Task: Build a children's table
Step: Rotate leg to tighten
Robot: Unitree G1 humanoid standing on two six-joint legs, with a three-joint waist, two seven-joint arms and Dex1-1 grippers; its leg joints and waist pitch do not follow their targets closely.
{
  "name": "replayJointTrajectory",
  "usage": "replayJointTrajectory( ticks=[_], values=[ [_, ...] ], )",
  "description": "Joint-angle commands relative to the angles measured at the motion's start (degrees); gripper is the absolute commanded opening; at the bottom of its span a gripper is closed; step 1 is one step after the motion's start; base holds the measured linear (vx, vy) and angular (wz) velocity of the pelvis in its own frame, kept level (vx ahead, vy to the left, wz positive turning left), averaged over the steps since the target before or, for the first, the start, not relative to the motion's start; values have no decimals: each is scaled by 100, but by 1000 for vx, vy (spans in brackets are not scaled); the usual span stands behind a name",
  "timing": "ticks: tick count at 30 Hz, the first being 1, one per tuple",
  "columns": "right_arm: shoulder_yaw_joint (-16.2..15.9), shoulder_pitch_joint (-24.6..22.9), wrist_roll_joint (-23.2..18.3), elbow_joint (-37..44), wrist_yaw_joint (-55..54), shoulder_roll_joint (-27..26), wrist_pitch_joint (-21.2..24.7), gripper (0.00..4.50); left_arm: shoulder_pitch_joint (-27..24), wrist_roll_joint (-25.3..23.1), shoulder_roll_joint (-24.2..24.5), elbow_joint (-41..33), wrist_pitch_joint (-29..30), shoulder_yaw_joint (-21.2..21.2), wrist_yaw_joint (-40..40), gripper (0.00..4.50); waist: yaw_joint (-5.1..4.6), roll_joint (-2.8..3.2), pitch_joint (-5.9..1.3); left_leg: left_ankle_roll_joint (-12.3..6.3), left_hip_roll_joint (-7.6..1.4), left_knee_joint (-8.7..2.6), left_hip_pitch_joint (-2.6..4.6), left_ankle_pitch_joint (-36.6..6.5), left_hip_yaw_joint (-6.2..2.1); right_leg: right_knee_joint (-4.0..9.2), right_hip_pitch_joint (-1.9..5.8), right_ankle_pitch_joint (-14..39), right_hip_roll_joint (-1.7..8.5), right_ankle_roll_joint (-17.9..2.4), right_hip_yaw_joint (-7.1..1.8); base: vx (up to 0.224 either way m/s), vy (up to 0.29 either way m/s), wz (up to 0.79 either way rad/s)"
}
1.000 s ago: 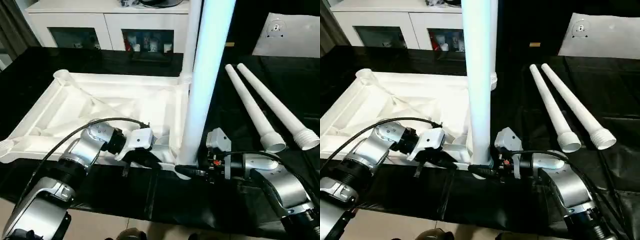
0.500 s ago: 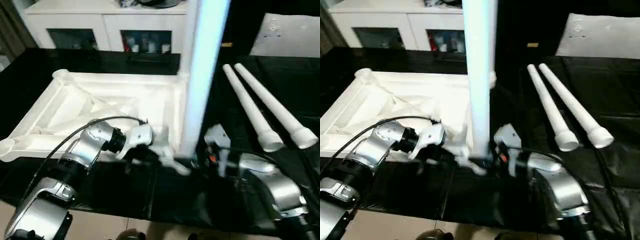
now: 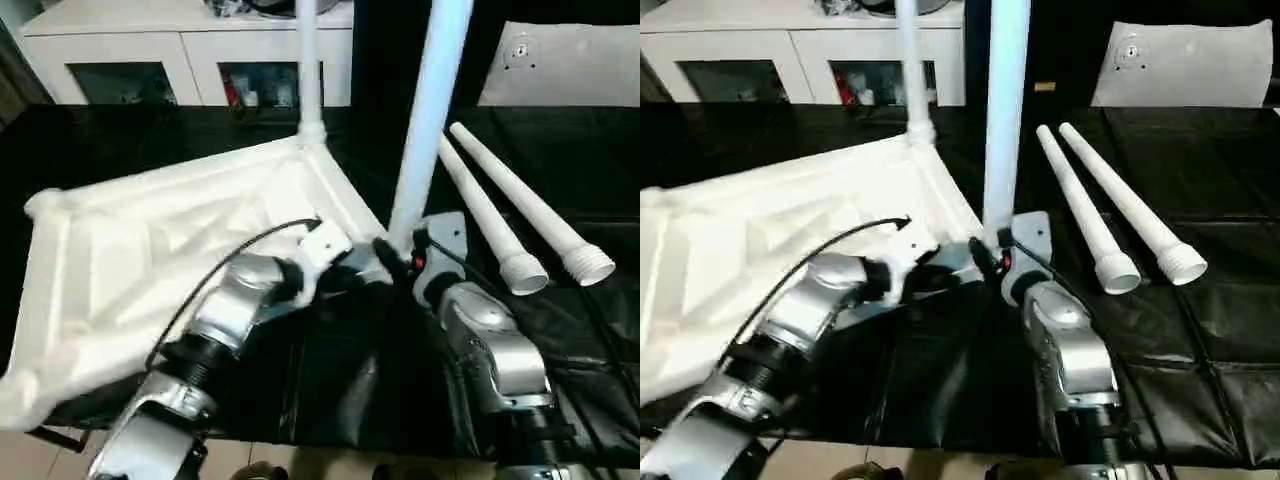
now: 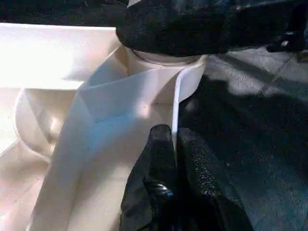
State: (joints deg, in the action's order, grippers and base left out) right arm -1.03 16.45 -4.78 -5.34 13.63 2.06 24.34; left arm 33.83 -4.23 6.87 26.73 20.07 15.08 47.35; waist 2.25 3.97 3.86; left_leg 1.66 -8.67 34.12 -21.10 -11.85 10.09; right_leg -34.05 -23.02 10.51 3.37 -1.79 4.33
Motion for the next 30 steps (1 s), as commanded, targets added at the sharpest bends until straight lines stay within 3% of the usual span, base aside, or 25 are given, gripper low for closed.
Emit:
replayJointTrajectory(
  ticks=[1,3,5,6,10,12,15,17,22,25,30],
  values=[
    [-613,-185,-213,-76,316,-350,38,342,122,13,-90,-193,-138,-187,-566,0,11,-83,-345,-540,-415,-376,-12,-502,-192,438,340,1035,586,-1128,-348,0,0,0],
    [-578,-205,-171,-59,295,-288,-62,384,90,5,-18,-257,-127,-117,-463,0,-26,-74,-322,-519,-421,-403,-21,-668,-207,464,344,1269,583,-1061,-335,0,0,0],
    [-538,-210,-167,-37,364,-201,-177,393,58,-11,71,-309,-213,-44,-329,0,-57,-67,-324,-485,-417,-405,-13,-759,-210,480,343,1417,579,-1020,-337,0,0,0],
    [-438,-214,-187,18,476,-77,-248,402,-4,3,200,-405,-271,25,-84,0,-61,-33,-325,-471,-428,-406,-5,-786,-217,474,339,1399,586,-1029,-346,0,0,0],
    [-397,-242,-243,118,813,181,-360,444,-47,30,408,-409,-432,107,315,0,-82,-43,-350,-599,-425,-374,-20,-552,-206,422,353,853,577,-1155,-350,0,0,0],
    [-411,-290,-358,253,1450,584,-417,444,-52,76,755,-261,-994,297,1016,0,-68,-37,-374,-698,-422,-352,-32,-401,-207,379,373,582,579,-1206,-352,0,0,0],
    [-488,-338,-396,322,1973,973,-512,444,-38,116,1006,-180,-1143,427,1522,0,-18,-38,-365,-817,-446,-343,-7,-360,-194,364,353,397,582,-1313,-347,0,0,0],
    [-522,-365,-456,361,2228,1140,-474,444,-21,104,1131,-121,-1369,517,1746,0,20,-27,-355,-780,-466,-355,29,-499,-188,390,322,630,587,-1314,-346,0,0,0],
    [-698,-468,-691,541,3154,1699,-405,444,24,150,1434,45,-1806,687,2450,0,122,-34,-338,-572,-489,-382,40,-760,-186,396,334,941,601,-1274,-355,0,0,0],
    [-930,-501,-823,628,4033,2218,-441,444,133,414,1606,119,-1879,727,3258,0,165,-36,-336,-601,-489,-374,27,-684,-179,383,343,897,603,-1266,-359,0,0,0],
    [-1030,-431,-908,573,4476,2416,-451,427,239,502,1723,173,-1983,837,3755,0,194,-35,-340,-602,-495,-367,27,-683,-179,399,328,1058,607,-1270,-347,0,0,0]
  ],
)
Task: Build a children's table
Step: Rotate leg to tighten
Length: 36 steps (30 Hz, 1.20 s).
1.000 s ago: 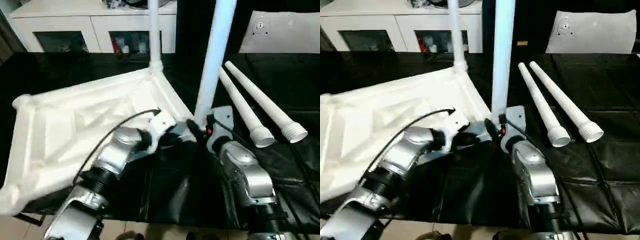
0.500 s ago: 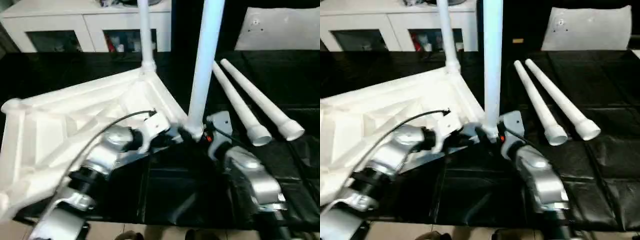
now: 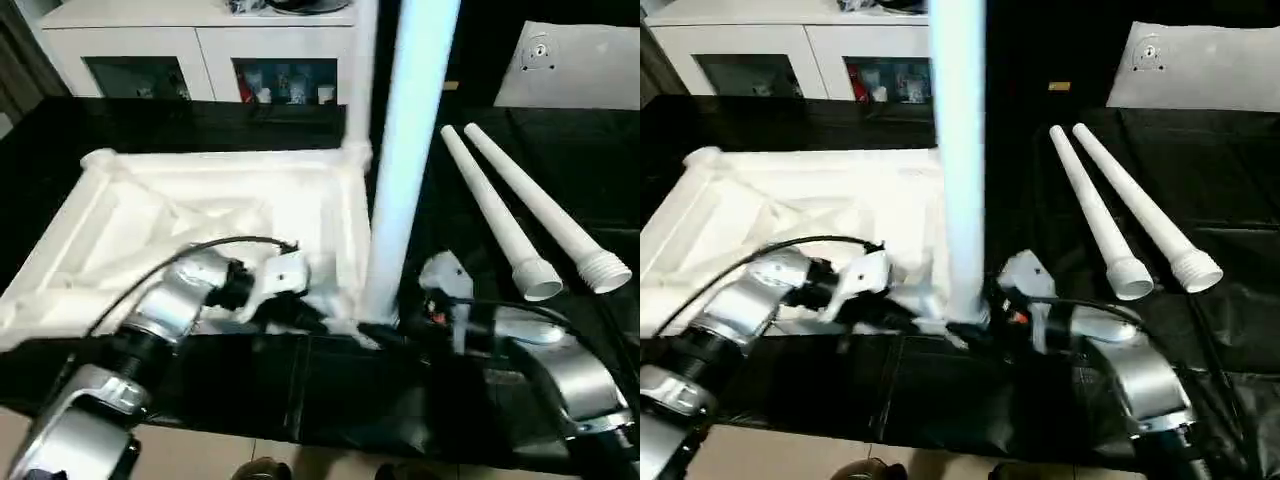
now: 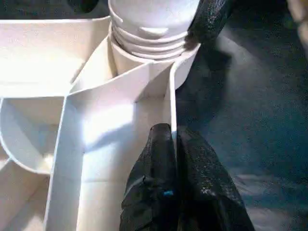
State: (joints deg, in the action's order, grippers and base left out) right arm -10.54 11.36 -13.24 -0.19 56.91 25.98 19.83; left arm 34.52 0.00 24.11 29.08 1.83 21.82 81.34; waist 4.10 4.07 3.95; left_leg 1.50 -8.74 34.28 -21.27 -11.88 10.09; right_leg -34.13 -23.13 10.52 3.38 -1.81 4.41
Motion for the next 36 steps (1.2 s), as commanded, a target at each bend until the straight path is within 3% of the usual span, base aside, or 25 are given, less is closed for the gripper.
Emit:
replayJointTrajectory(
  ticks=[1,6,20,26,29,30,31,32,34,35,36],
  values=[
    [-79,78,-62,57,149,24,1,427,171,79,-1,-62,-160,163,357,0,8,-44,-350,-586,-488,-383,45,-681,-179,407,339,1057,606,-1268,-356,0,0,0],
    [-124,84,-159,57,297,72,29,388,230,97,-5,20,-232,185,477,0,91,-48,-355,-561,-492,-380,52,-622,-178,390,325,953,599,-1286,-355,0,0,0],
    [-180,28,-343,118,575,77,51,279,246,140,-5,112,-305,192,640,0,107,-57,-357,-527,-493,-384,46,-653,-181,404,333,1087,607,-1228,-353,0,0,0],
    [-256,-64,-377,225,562,61,52,275,234,108,-46,171,-321,148,494,0,109,-45,-362,-561,-494,-377,45,-610,-179,402,331,995,604,-1245,-349,0,0,0],
    [-271,-253,-119,335,-99,-236,45,274,164,19,-263,153,-55,-36,-248,0,112,-47,-359,-509,-501,-389,49,-661,-184,413,328,1083,606,-1220,-355,0,0,0],
    [-265,-277,-5,323,-341,-344,11,274,152,-9,-314,131,47,-74,-435,0,94,-49,-342,-432,-501,-407,54,-741,-186,422,307,1181,602,-1209,-354,0,0,0],
    [-221,-256,184,254,-845,-584,26,274,172,3,-462,132,237,-199,-806,0,67,-56,-341,-356,-478,-418,48,-841,-197,441,333,1400,617,-1175,-344,0,0,0],
    [-189,-240,309,207,-1189,-749,42,274,187,16,-567,134,365,-288,-1061,0,32,-54,-317,-260,-465,-423,70,-957,-192,484,298,1691,607,-1107,-344,0,0,0],
    [-93,-213,304,154,-1614,-1060,187,274,230,56,-772,96,657,-447,-1499,0,13,-60,-326,-214,-444,-431,52,-908,-208,509,335,1930,622,-992,-342,0,0,0],
    [34,-173,296,46,-2196,-1509,344,274,300,44,-1072,-10,1108,-631,-2154,0,-10,-80,-335,-200,-449,-429,51,-859,-203,497,338,1872,614,-982,-347,0,0,0],
    [91,-150,287,-23,-2487,-1754,406,273,334,21,-1249,-50,1342,-736,-2551,0,-43,-59,-328,-184,-452,-431,60,-886,-212,500,305,1861,608,-1029,-344,0,0,0]
  ],
)
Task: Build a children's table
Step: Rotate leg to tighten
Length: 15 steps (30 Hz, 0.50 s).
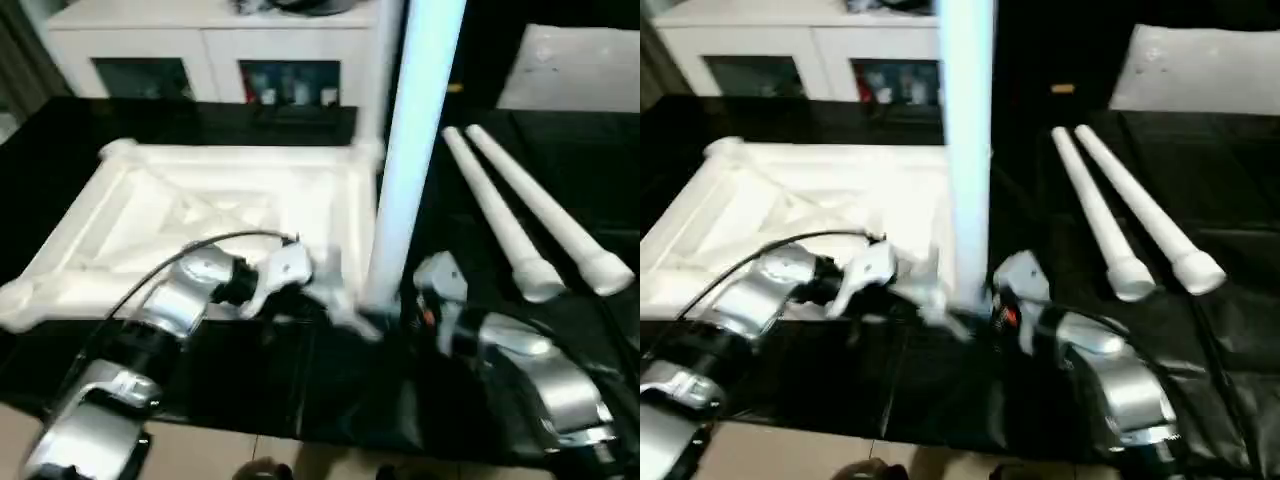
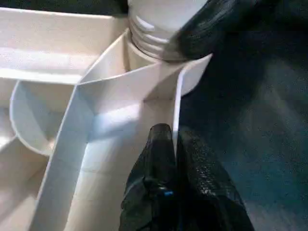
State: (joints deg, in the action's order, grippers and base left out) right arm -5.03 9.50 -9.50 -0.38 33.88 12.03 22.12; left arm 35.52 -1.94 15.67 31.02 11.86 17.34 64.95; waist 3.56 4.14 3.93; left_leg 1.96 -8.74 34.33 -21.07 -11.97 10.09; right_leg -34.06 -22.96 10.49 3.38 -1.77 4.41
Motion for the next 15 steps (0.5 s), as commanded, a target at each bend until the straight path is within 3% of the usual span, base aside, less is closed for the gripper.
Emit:
replayJointTrajectory(
  ticks=[1,6,8,10,15],
  values=[
    [-402,75,-68,-95,-497,-598,228,273,259,171,-562,-260,517,-358,-1253,0,-27,-113,-336,-232,-441,-435,24,-838,-211,493,312,1798,606,-1039,-339,0,0,0],
    [-358,201,88,-305,-1167,-1027,320,273,296,-15,-844,-226,651,-444,-2007,0,-77,-92,-385,-475,-407,-381,2,-433,-188,451,325,1200,585,-1093,-344,0,0,0],
    [-390,251,275,-361,-1358,-1154,182,273,276,-171,-946,-274,640,-460,-2346,0,-83,-81,-374,-518,-408,-386,-6,-455,-185,457,325,1176,585,-1102,-342,0,0,0],
    [-371,228,320,-316,-1420,-1182,105,329,211,-190,-984,-423,663,-409,-2268,0,-76,-69,-373,-528,-410,-391,-1,-538,-189,472,333,1320,586,-1033,-339,0,0,0],
    [-277,145,424,-242,-1534,-1122,-100,378,97,-218,-919,-625,582,-193,-1992,0,-122,-67,-407,-545,-421,-386,-21,-499,-205,432,363,1022,593,-1079,-336,0,0,0]
  ],
)
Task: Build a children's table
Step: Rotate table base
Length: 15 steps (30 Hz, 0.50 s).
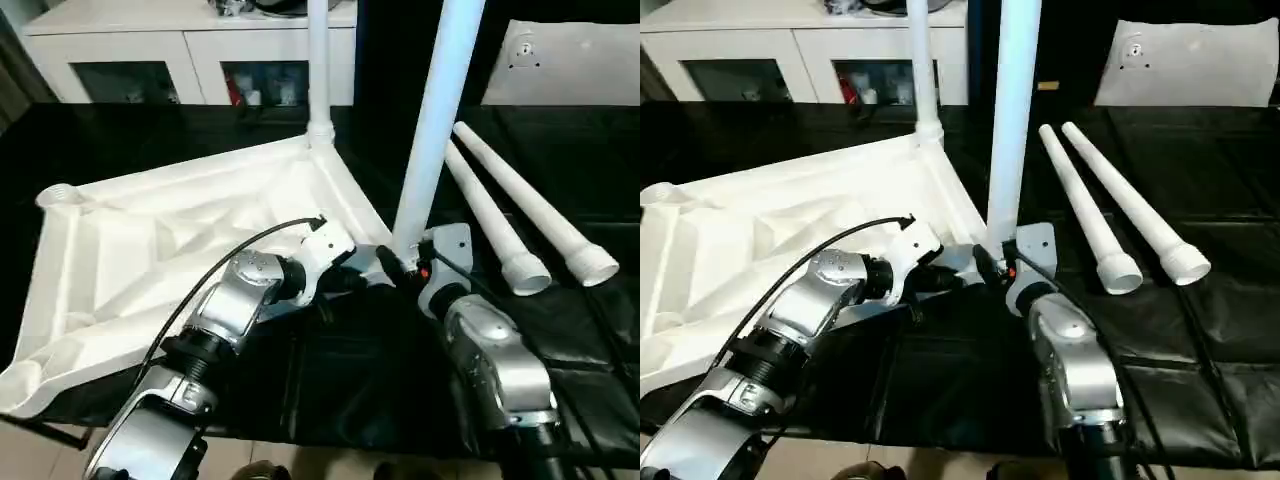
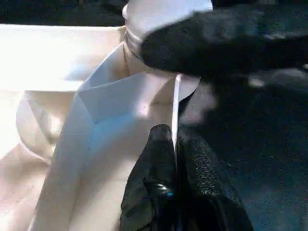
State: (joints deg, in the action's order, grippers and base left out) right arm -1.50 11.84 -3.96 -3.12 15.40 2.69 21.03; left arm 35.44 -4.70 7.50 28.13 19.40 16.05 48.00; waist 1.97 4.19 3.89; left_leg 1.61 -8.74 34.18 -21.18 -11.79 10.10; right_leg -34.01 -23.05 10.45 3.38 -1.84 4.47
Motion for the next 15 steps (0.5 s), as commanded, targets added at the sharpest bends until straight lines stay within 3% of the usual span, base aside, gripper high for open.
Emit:
replayJointTrajectory(
  ticks=[1,2,3,4,6,7,9,10,12,13,15],
  values=[
    [-618,-104,-135,49,315,-172,-22,378,97,65,-89,-341,-204,-44,-269,0,32,-89,-413,-527,-420,-363,-11,-489,-200,424,377,974,596,-1081,-344,0,0,0],
    [-555,-148,-145,106,296,-136,-147,390,88,75,-54,-337,-328,-1,-209,0,19,-84,-420,-555,-411,-352,-24,-419,-201,400,386,844,593,-1118,-345,0,0,0],
    [-330,-297,-170,276,236,-41,-320,390,89,60,-16,-256,-557,49,-104,0,11,-145,-442,-611,-407,-337,-28,-365,-189,406,392,766,589,-1111,-349,0,0,0],
    [-315,-308,-161,283,221,-34,-336,409,91,56,-15,-246,-575,51,-103,0,44,-97,-459,-661,-418,-318,-2,-265,-182,377,368,634,596,-1145,-357,0,0,0],
    [-81,-520,-83,430,88,104,-584,419,139,-14,-8,-59,-839,67,-111,0,42,-127,-473,-752,-420,-308,-21,-118,-182,348,375,407,580,-1183,-343,0,0,0],
    [20,-730,-94,577,144,178,-687,428,167,-36,-38,66,-961,37,-205,0,56,-109,-466,-804,-430,-301,-24,-94,-182,346,366,375,585,-1184,-341,0,0,0],
    [110,-1005,-200,799,214,197,-645,434,193,34,-109,194,-1118,-45,-268,0,70,-130,-461,-850,-422,-293,-26,-155,-177,356,375,477,590,-1162,-337,0,0,0],
    [137,-1168,-280,933,272,197,-622,442,197,125,-158,224,-1155,-104,-237,0,82,-143,-453,-859,-423,-297,-23,-227,-170,381,369,654,592,-1118,-337,0,0,0],
    [69,-1510,-443,1248,457,237,-563,450,221,375,-292,262,-1096,-304,-248,44,117,-146,-442,-863,-423,-298,-24,-320,-169,408,366,880,598,-1053,-336,0,0,0],
    [-28,-1601,-490,1339,557,273,-551,450,223,485,-318,243,-1041,-351,-184,55,139,-110,-442,-822,-425,-308,-21,-410,-180,420,357,1072,600,-1029,-324,0,0,0],
    [-210,-1691,-496,1439,622,321,-456,450,219,630,-360,231,-1036,-469,-217,61,139,-163,-418,-751,-424,-323,-31,-568,-177,462,356,1356,603,-1012,-316,0,0,0]
  ],
)
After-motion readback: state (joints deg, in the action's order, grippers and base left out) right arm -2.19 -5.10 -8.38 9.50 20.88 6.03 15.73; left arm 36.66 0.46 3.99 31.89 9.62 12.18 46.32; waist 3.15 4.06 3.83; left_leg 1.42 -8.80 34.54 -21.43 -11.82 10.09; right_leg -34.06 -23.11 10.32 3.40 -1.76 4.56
